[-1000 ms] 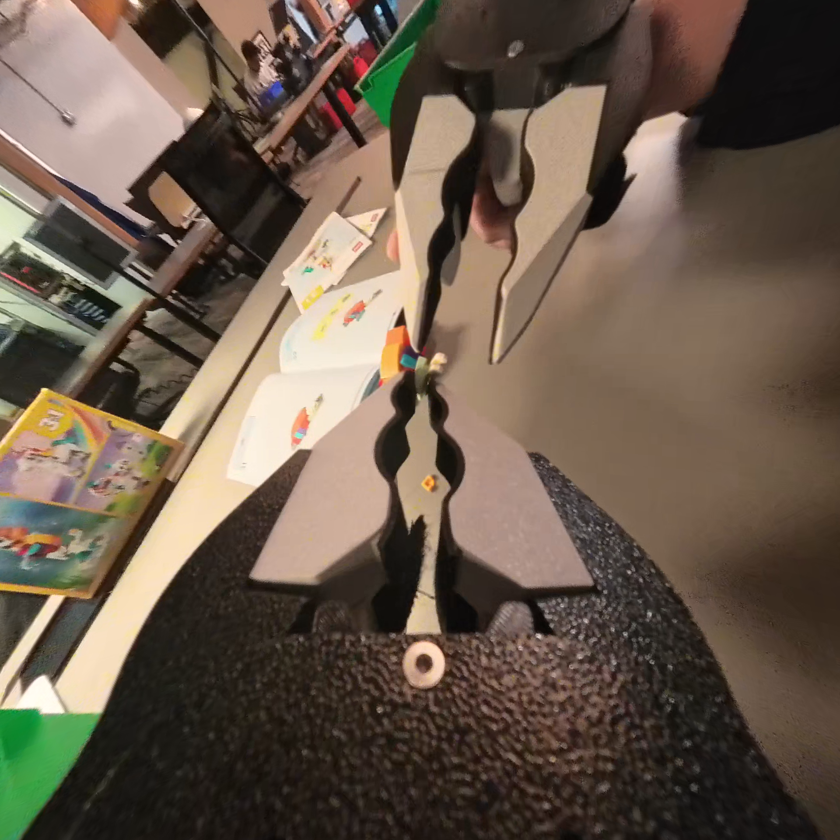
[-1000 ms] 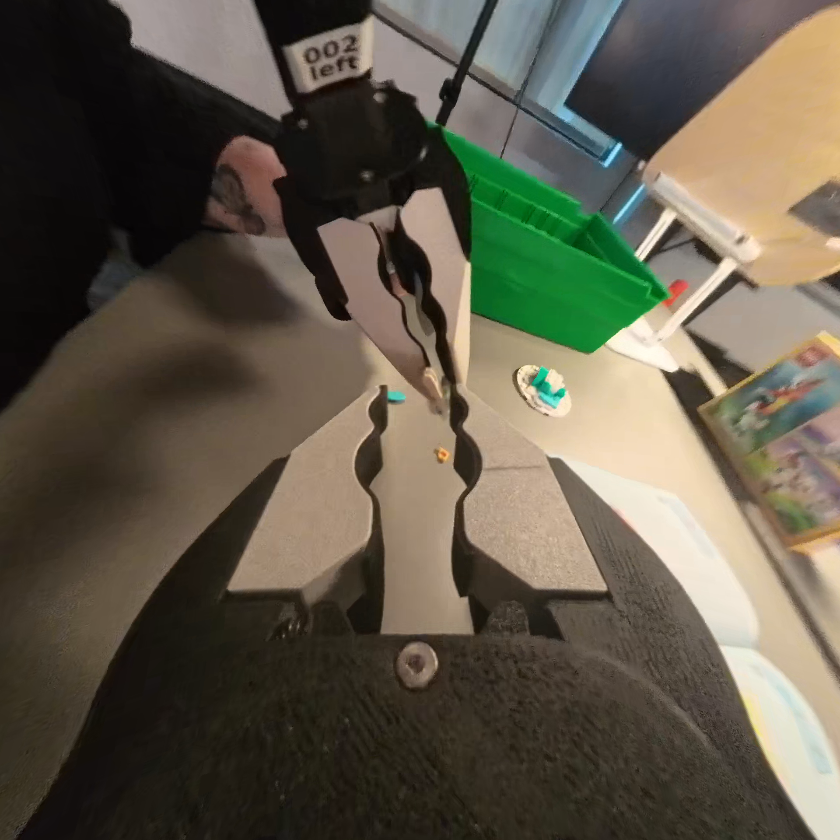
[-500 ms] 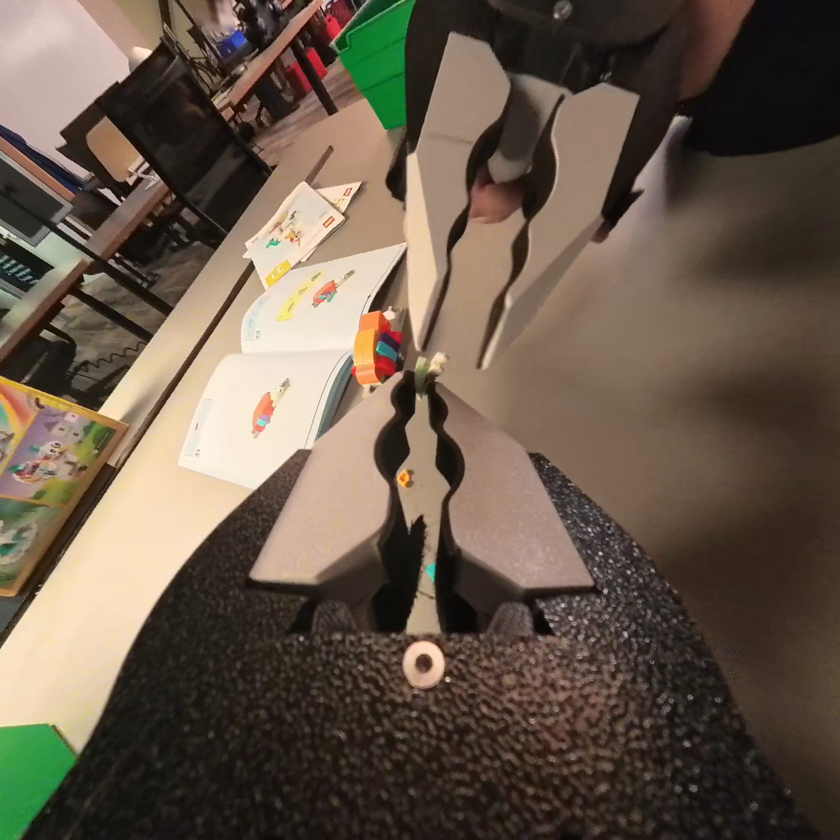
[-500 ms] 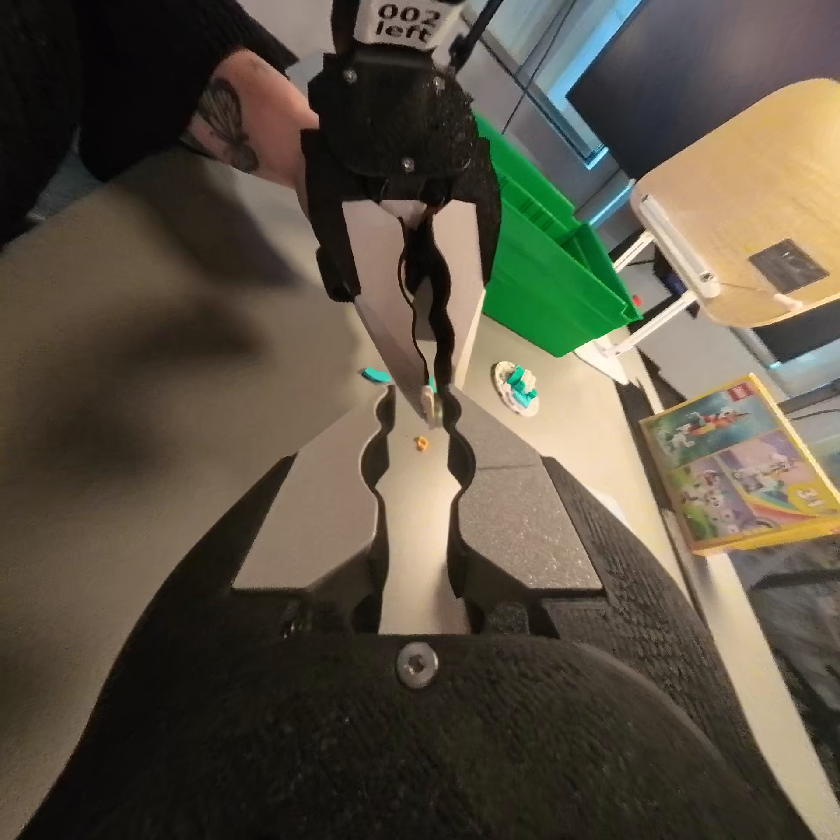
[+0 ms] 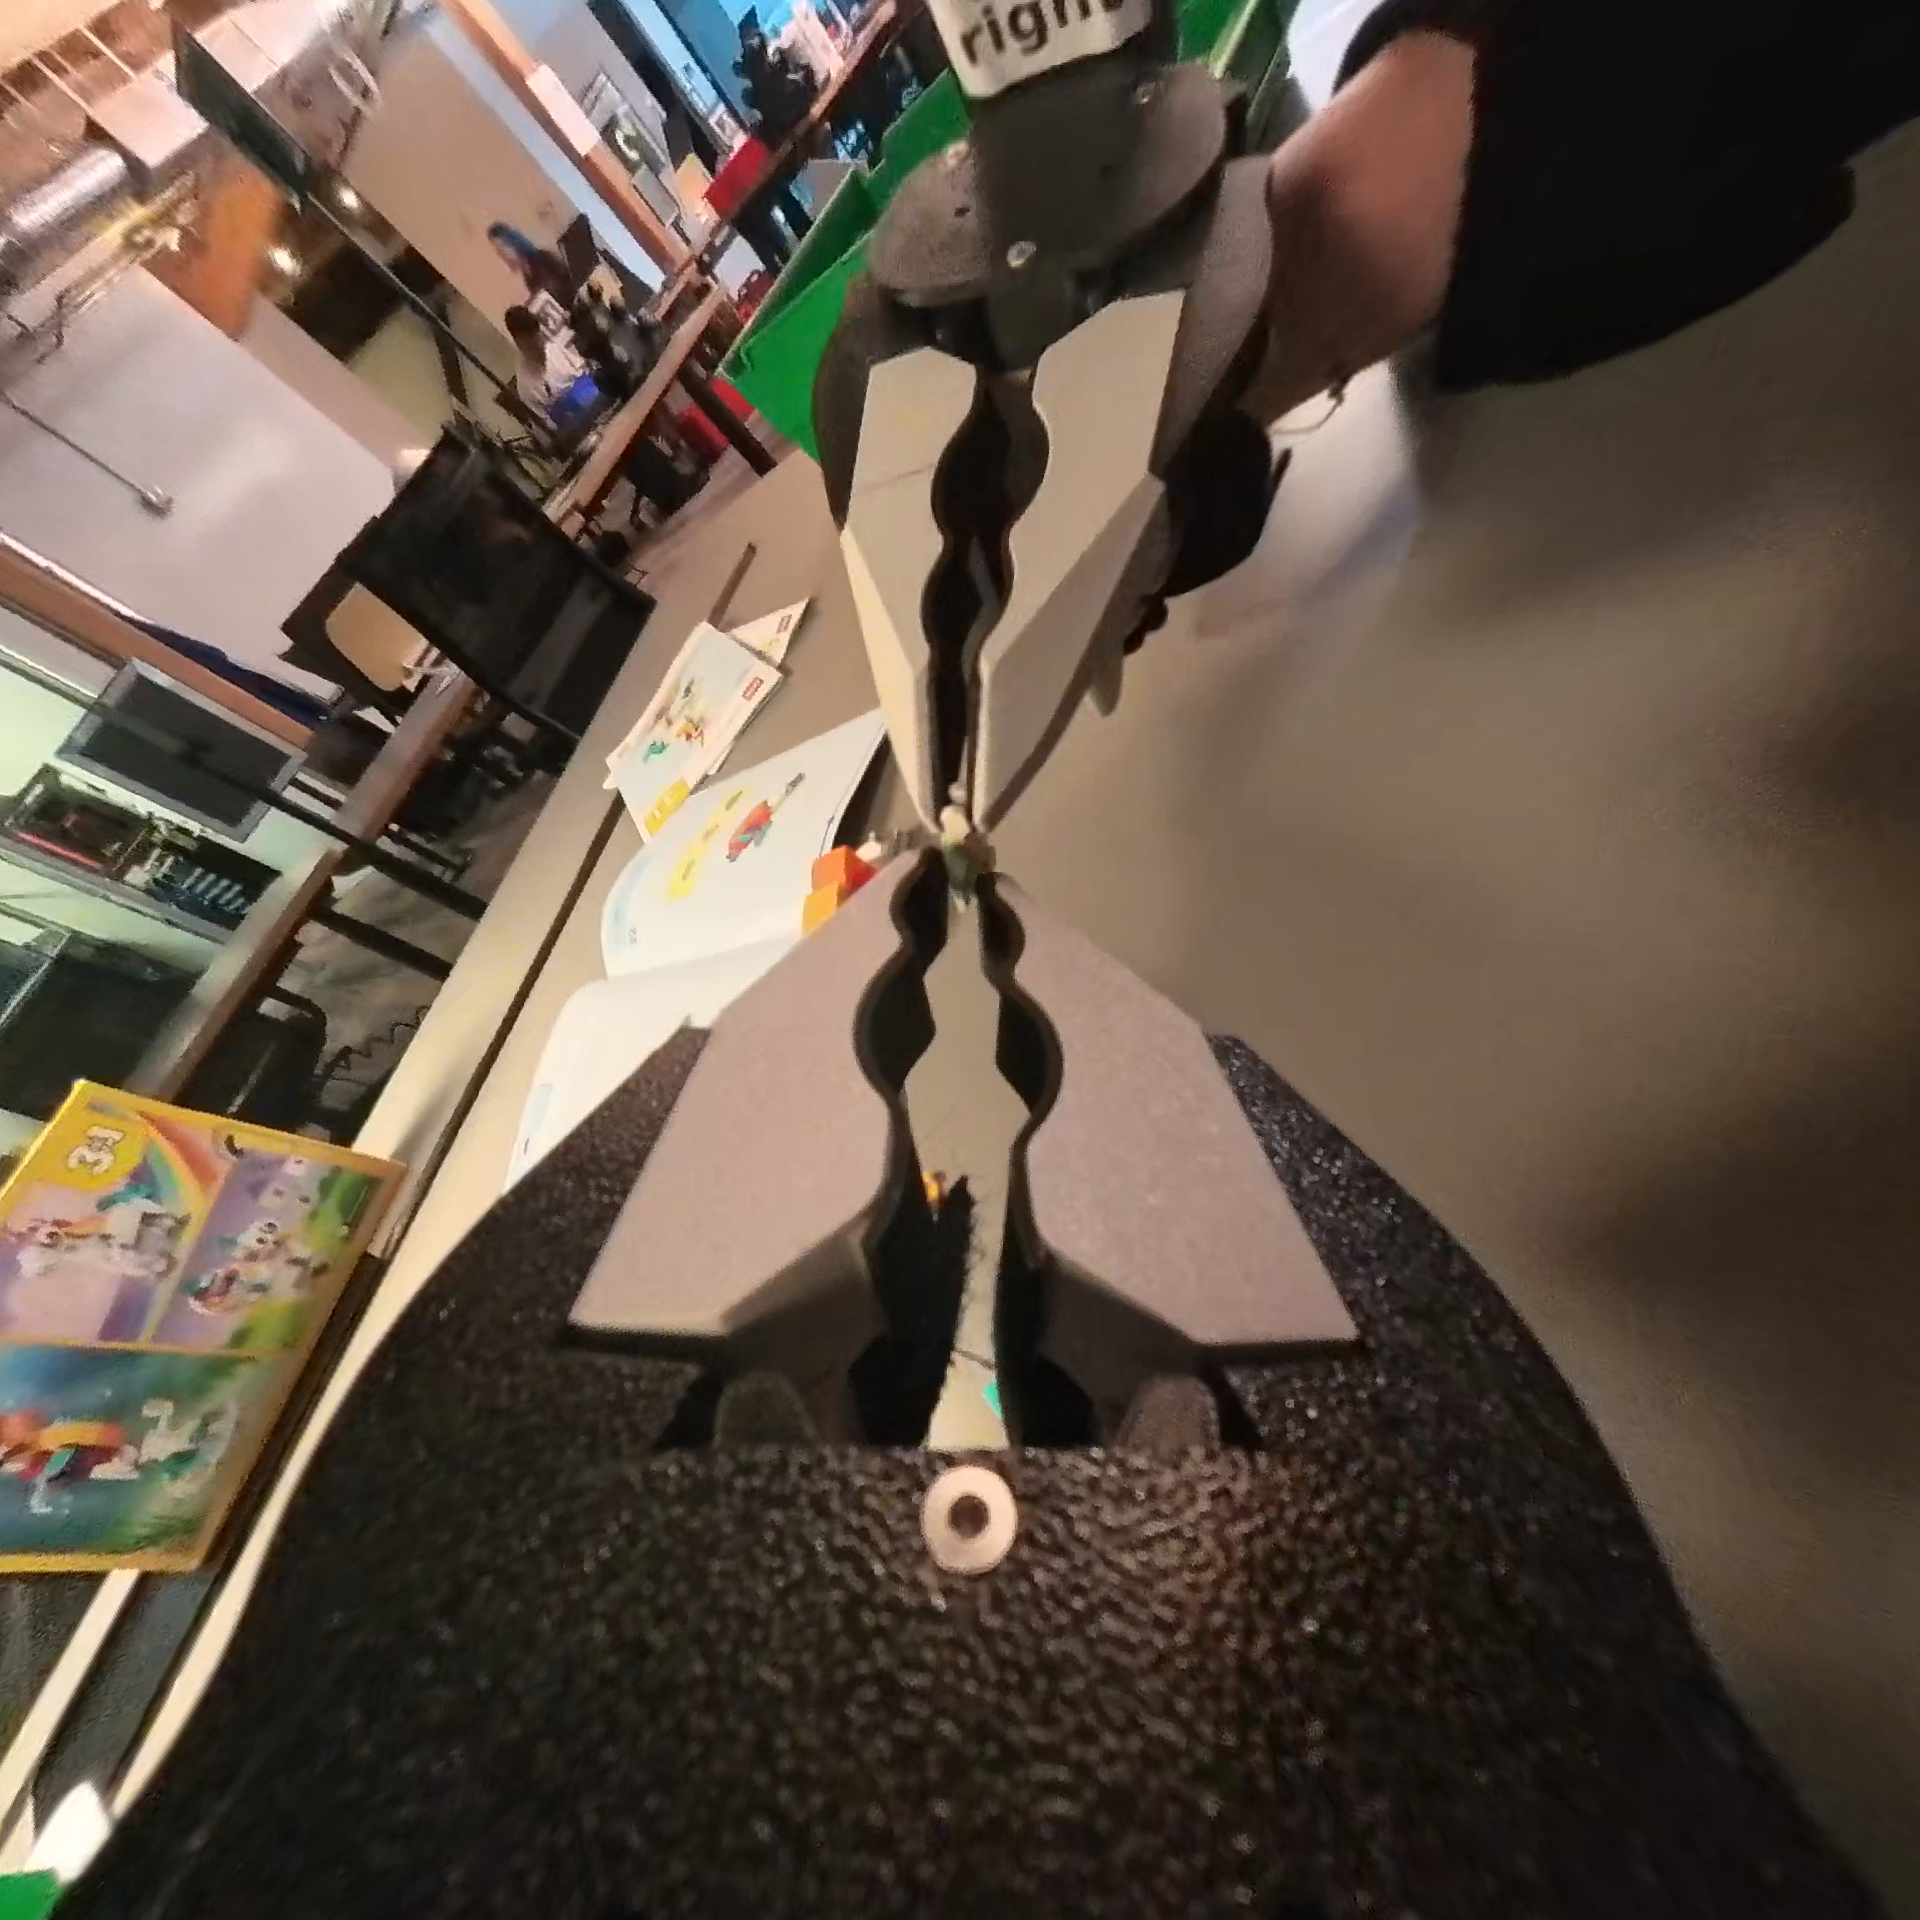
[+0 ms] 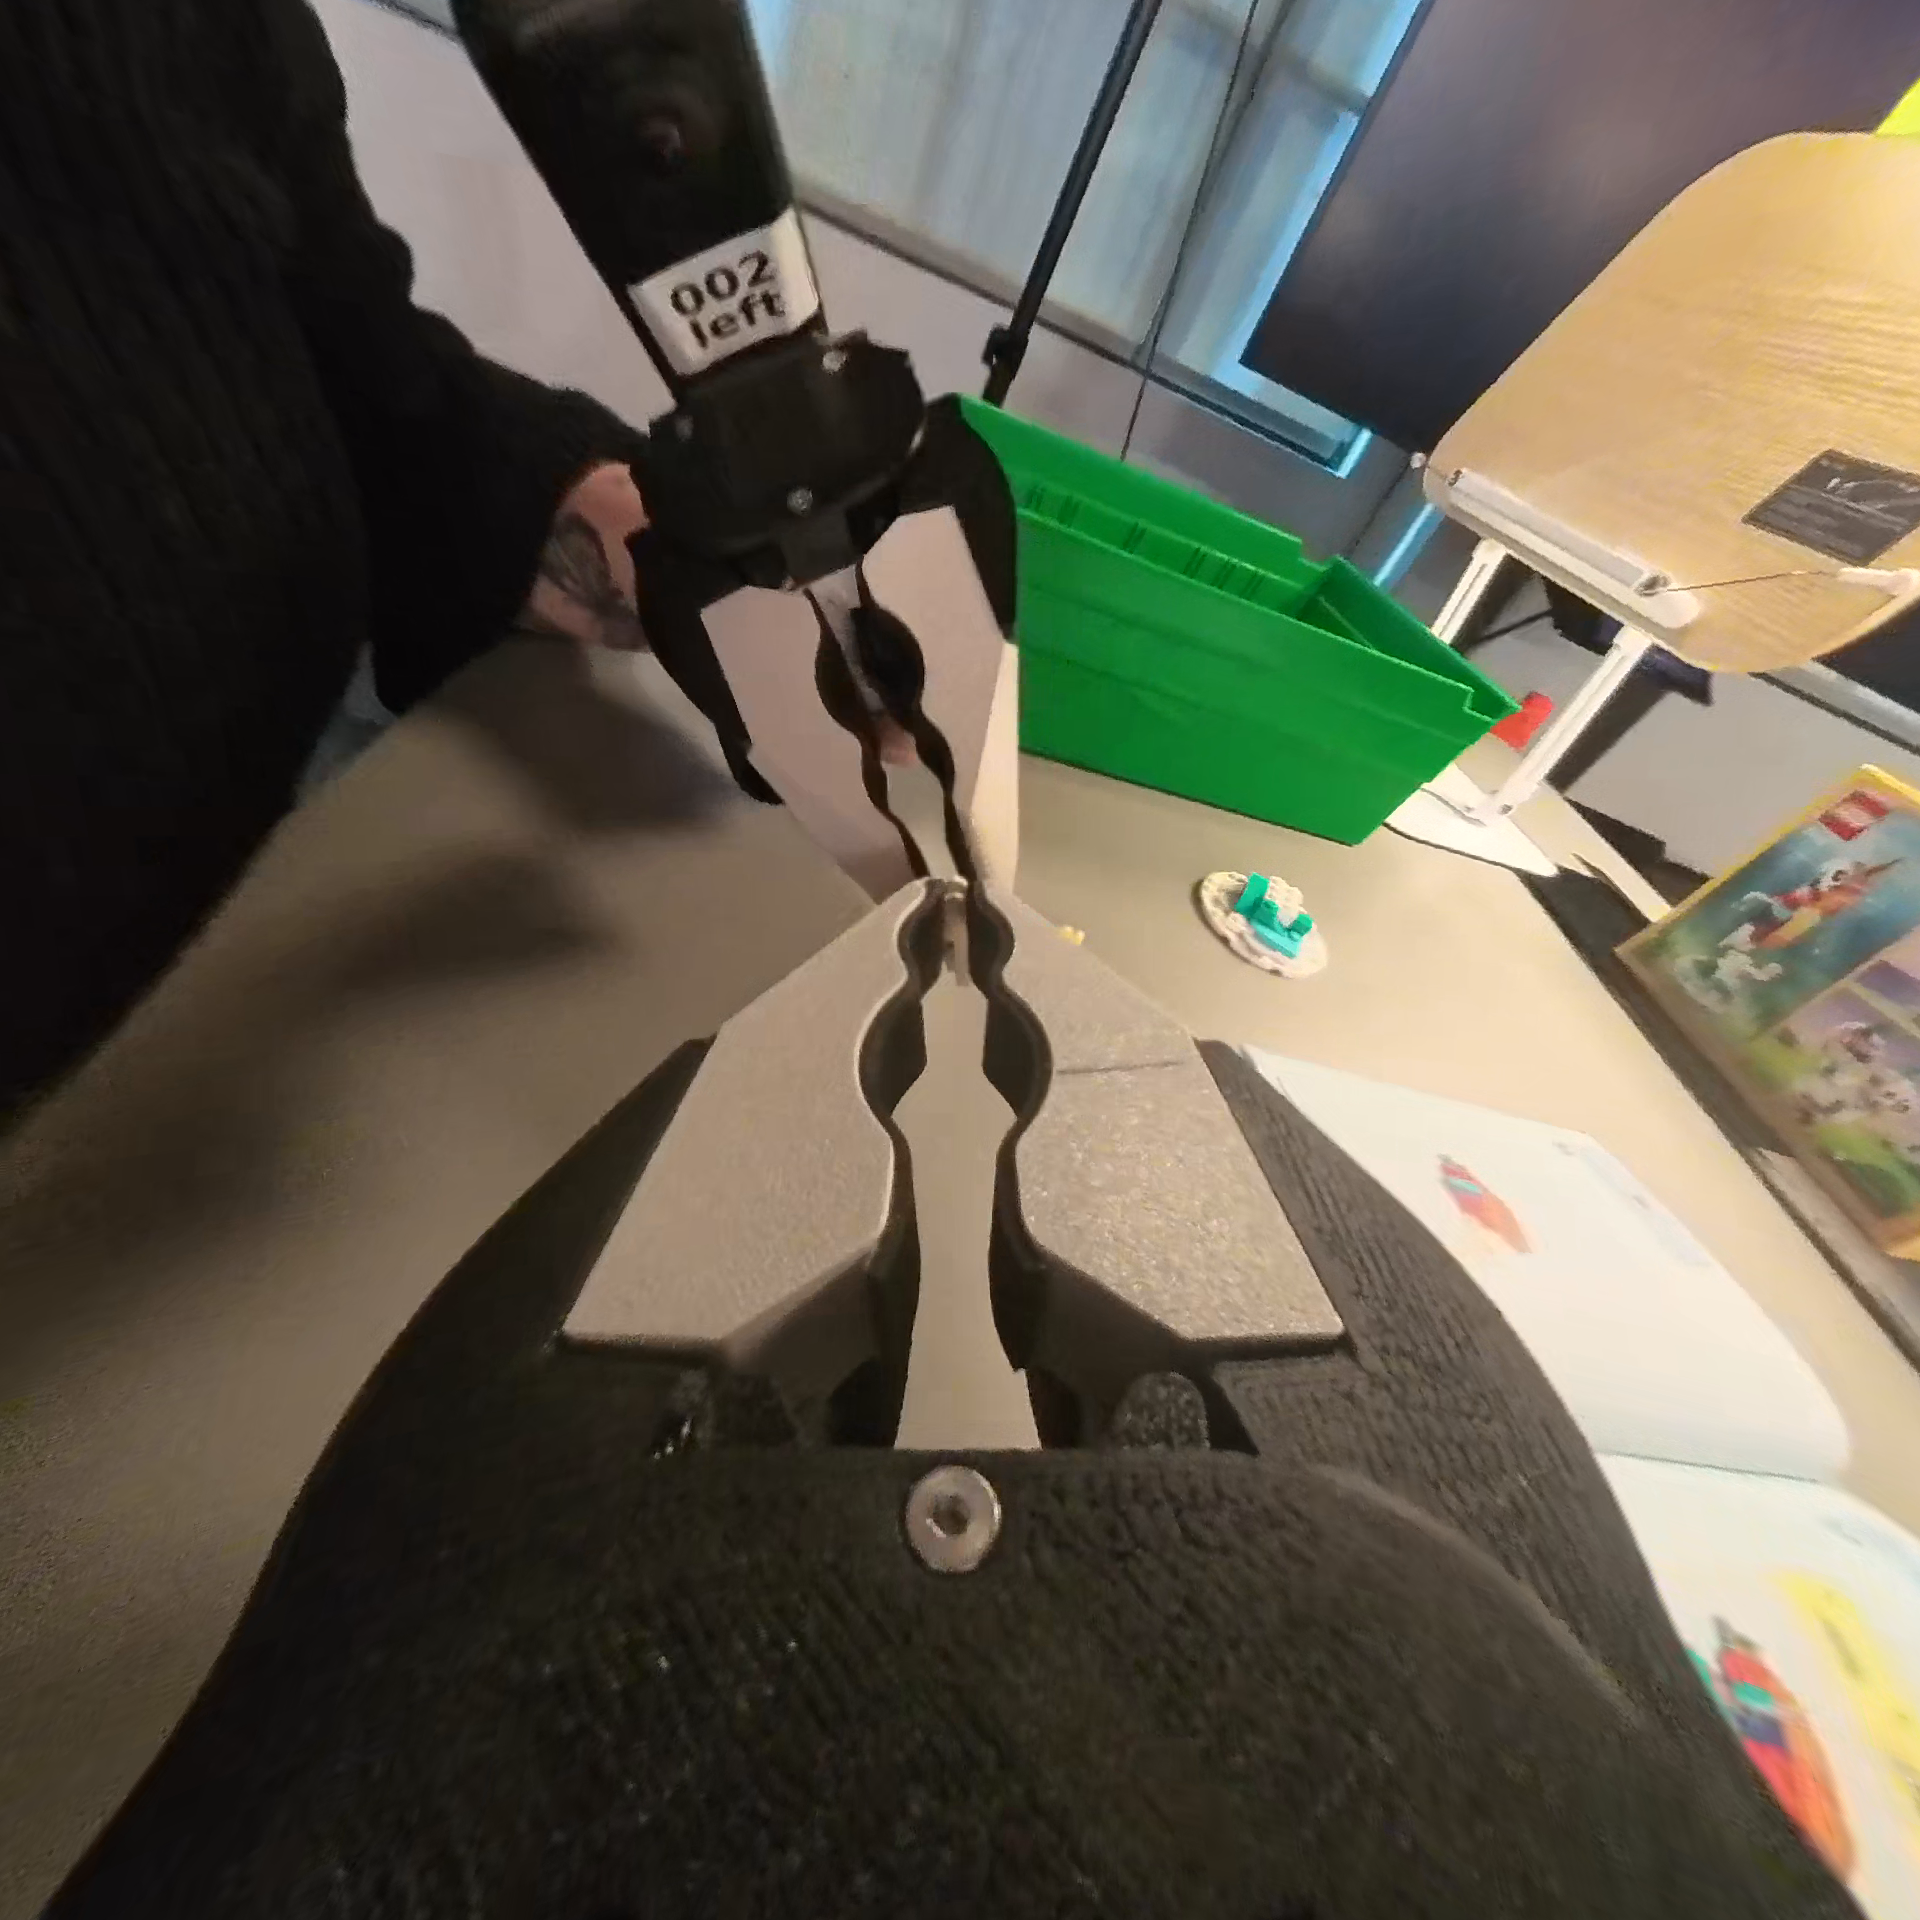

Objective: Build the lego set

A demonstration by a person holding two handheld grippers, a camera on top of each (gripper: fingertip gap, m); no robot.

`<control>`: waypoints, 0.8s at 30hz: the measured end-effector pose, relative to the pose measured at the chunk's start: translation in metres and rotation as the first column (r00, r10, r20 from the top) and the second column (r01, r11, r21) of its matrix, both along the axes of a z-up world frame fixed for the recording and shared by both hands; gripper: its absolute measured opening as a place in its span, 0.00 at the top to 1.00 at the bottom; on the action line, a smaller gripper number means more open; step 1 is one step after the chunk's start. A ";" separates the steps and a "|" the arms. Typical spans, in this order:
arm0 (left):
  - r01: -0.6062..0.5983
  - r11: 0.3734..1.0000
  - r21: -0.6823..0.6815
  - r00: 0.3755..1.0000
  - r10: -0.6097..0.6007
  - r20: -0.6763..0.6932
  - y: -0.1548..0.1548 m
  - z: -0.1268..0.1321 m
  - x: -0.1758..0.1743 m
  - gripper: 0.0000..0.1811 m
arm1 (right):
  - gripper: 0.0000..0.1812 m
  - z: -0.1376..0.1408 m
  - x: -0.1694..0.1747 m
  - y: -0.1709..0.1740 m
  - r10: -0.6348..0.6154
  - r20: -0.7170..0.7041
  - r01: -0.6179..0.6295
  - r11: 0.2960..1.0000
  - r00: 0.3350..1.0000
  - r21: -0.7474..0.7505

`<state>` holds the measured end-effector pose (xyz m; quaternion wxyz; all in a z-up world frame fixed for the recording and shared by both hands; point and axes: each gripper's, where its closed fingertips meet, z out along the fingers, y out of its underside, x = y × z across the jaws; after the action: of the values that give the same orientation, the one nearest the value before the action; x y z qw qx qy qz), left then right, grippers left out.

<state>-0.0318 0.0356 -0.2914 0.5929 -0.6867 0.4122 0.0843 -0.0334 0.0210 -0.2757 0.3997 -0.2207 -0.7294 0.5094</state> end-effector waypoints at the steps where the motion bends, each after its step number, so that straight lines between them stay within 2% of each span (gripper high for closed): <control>1: -0.002 1.000 -0.011 1.000 0.002 0.001 0.001 -0.002 0.000 0.98 | 0.99 -0.001 0.001 0.000 0.000 0.007 0.000 1.000 1.000 -0.017; 5: 0.004 1.000 -0.031 1.000 -0.004 -0.013 0.000 -0.009 0.001 0.98 | 0.99 -0.007 0.001 0.000 0.005 0.036 -0.003 0.999 0.999 -0.032; 9: -0.004 0.999 -0.053 0.997 0.008 0.078 0.001 -0.008 0.000 0.98 | 0.98 -0.008 0.001 0.001 -0.006 0.020 0.006 1.000 1.000 -0.012; 11: -0.007 0.999 -0.041 0.996 0.010 0.084 0.001 -0.005 -0.001 0.98 | 0.89 -0.008 0.001 0.003 -0.030 0.001 0.030 0.999 1.000 0.037; 17: -0.009 1.000 -0.024 1.000 0.010 0.029 0.001 -0.009 -0.001 0.98 | 0.92 -0.009 0.004 0.003 -0.039 -0.045 0.046 0.987 0.998 0.153; 22: -0.010 1.000 0.021 1.000 0.010 -0.012 0.000 -0.005 0.000 0.98 | 0.90 -0.014 0.002 0.005 -0.063 -0.065 0.077 0.966 0.996 0.248; 24: -0.001 1.000 0.030 1.000 0.002 -0.018 0.000 -0.005 0.002 0.98 | 0.95 -0.014 0.002 0.005 -0.068 -0.073 0.085 0.962 0.995 0.261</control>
<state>-0.0303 0.0351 -0.2968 0.5991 -0.6774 0.4157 0.0972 -0.0317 0.0264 -0.2900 0.4676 -0.1772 -0.7688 0.3986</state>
